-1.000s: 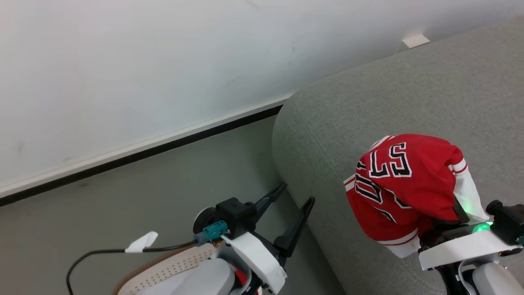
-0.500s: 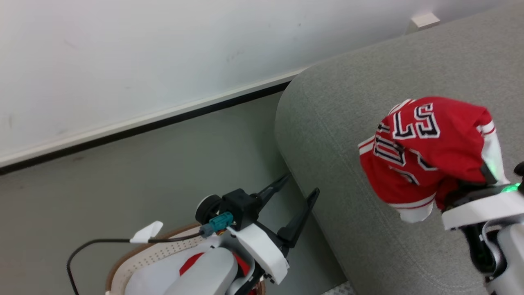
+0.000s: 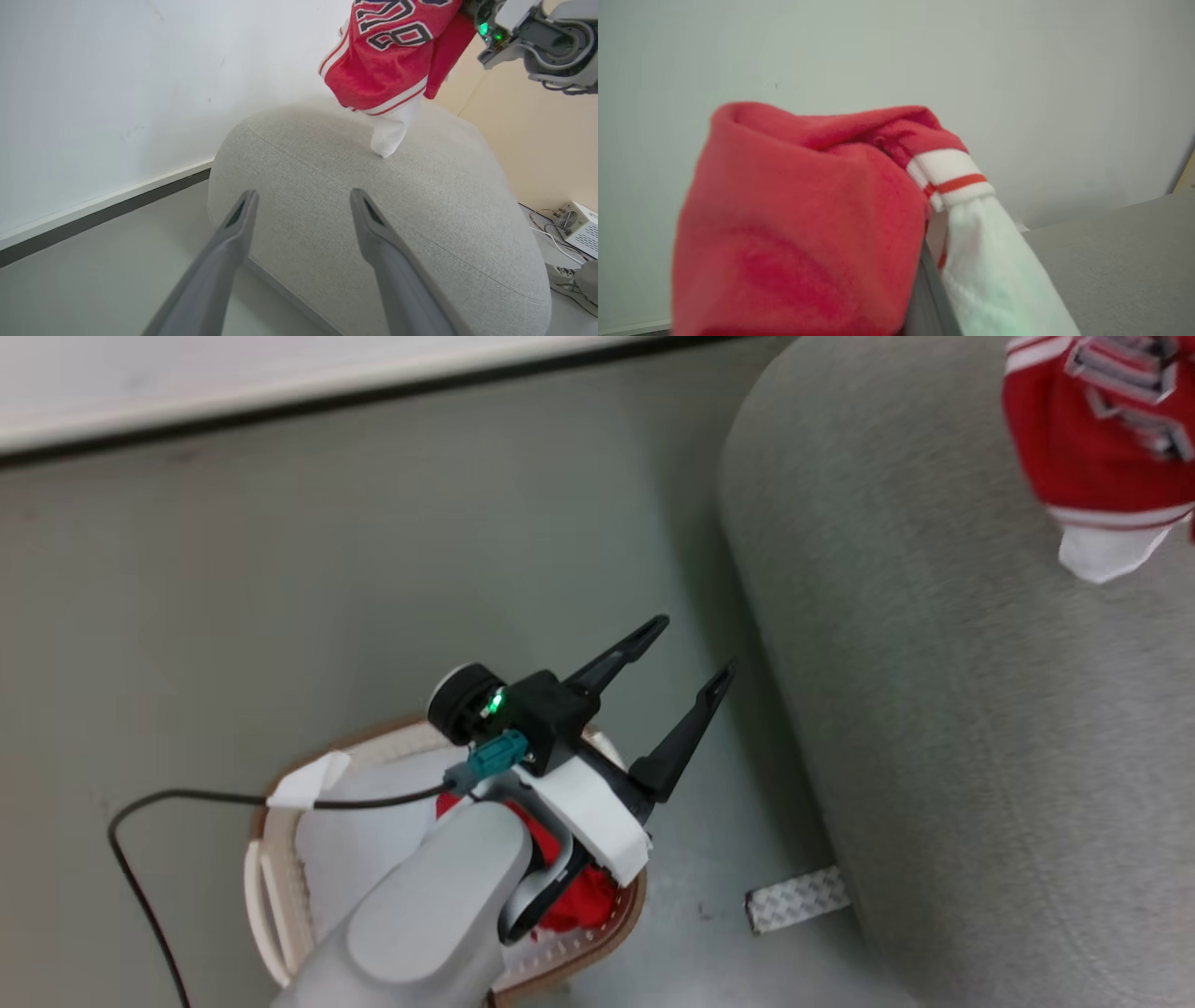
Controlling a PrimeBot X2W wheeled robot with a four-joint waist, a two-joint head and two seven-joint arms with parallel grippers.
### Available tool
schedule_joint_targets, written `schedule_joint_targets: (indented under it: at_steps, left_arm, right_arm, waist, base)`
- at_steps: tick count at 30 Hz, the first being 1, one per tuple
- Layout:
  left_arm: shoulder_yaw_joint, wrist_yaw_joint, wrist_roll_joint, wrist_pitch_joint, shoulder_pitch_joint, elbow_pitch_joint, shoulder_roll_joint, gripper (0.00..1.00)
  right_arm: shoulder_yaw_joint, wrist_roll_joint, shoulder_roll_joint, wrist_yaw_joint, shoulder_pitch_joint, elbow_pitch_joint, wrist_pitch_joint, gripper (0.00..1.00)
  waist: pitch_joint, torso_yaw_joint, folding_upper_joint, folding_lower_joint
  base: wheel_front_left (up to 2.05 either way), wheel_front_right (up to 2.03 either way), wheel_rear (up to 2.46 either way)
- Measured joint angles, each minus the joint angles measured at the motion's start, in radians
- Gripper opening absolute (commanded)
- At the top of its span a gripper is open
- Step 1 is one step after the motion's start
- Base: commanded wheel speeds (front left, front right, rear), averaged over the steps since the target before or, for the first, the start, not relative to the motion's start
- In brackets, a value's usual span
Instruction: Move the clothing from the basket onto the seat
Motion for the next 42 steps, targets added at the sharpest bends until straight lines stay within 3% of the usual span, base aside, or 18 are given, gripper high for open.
schedule_joint_targets:
  at_steps: [10, 18, 19, 20, 21, 32, 42]
  left_arm:
    - [0.003, 0.0, 0.01, 0.0, -0.046, 0.003, -0.003, 1.0]
    - [0.017, 0.0, 0.011, -0.001, -0.051, 0.005, -0.015, 1.0]
    - [0.019, 0.0, 0.011, -0.001, -0.05, 0.007, -0.014, 1.0]
    - [0.02, 0.0, 0.011, -0.001, -0.05, 0.007, -0.015, 1.0]
    - [0.023, 0.0, 0.011, -0.001, -0.048, 0.009, -0.015, 1.0]
    - [0.068, 0.0, 0.004, -0.002, 0.039, 0.026, -0.02, 1.0]
    - [0.182, 0.013, -0.013, -0.002, 0.178, 0.02, -0.008, 1.0]
  right_arm:
    - [0.043, -0.014, -0.127, 0.0, -0.245, 0.314, 0.069, 0.0]
    - [0.097, -0.061, -0.155, 0.0, -0.316, 0.504, 0.185, 0.0]
    - [0.102, -0.061, -0.146, 0.0, -0.318, 0.519, 0.2, 0.11]
    - [0.112, -0.061, -0.138, 0.0, -0.32, 0.529, 0.221, 0.39]
    - [0.122, -0.059, -0.133, 0.0, -0.32, 0.532, 0.237, 1.0]
    - [0.233, -0.033, -0.108, 0.0, -0.23, 0.528, 0.278, 1.0]
    - [0.351, 0.038, -0.14, 0.0, -0.083, 0.365, 0.235, 1.0]
  waist:
    - [0.146, 0.102, 0.0, 0.0]
    - [0.182, 0.146, -0.0001, -0.0001]
    - [0.179, 0.146, 0.0, -0.0001]
    - [0.175, 0.146, -0.0001, -0.0002]
    - [0.169, 0.146, -0.0001, -0.0002]
    - [0.018, 0.127, -0.0001, -0.0004]
    - [-0.201, 0.114, 0.0, -0.0007]
  base:
    - [0.0, 0.0, 0.0]
    - [0.0, 0.0, 0.0]
    - [0.0, 0.0, 0.0]
    - [0.0, 0.0, 0.0]
    - [0.0, 0.0, 0.0]
    - [0.0, 0.0, 0.0]
    - [0.0, 0.0, 0.0]
